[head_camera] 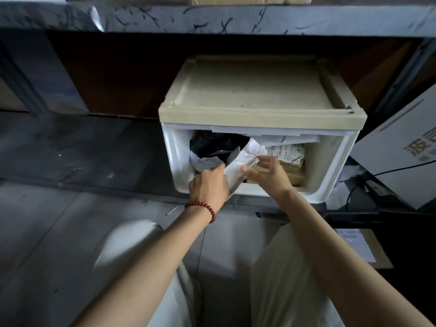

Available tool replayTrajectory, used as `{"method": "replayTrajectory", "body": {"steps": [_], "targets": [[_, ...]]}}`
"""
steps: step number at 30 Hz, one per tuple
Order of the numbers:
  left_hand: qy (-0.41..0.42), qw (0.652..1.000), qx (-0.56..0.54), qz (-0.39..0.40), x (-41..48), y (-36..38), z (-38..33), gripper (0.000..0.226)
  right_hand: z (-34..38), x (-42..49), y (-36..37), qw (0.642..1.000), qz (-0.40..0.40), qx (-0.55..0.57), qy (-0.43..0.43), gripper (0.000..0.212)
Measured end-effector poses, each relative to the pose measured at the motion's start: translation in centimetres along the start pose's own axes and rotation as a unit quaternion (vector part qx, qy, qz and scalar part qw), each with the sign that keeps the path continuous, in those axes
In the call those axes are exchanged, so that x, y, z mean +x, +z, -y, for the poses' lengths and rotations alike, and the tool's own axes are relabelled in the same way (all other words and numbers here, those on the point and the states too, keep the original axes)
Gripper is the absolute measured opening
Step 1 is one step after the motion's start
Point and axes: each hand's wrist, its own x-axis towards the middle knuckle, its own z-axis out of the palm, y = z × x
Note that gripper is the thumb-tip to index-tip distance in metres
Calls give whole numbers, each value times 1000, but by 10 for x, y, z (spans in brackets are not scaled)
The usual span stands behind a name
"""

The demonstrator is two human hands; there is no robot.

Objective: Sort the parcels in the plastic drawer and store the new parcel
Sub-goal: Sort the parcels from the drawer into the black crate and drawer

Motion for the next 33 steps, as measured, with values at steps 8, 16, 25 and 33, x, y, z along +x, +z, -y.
{"method": "replayTrajectory", "body": {"steps": [8, 16, 25, 33], "targets": [[-90, 977, -194, -5, -12, -49, 40, 22, 24, -24, 39, 993, 26, 114, -22, 37], [-179, 922, -318, -129, -42, -81, 91, 44, 61, -46, 83, 972, 125, 181, -85, 26], [-195, 935, -291, -52, -66, -87, 117, 73, 57, -53, 113, 943, 260, 198, -65, 26], [-142, 891, -430, 40, -58, -77, 103, 44, 56, -57, 120, 949, 224, 192, -111, 25]]}}
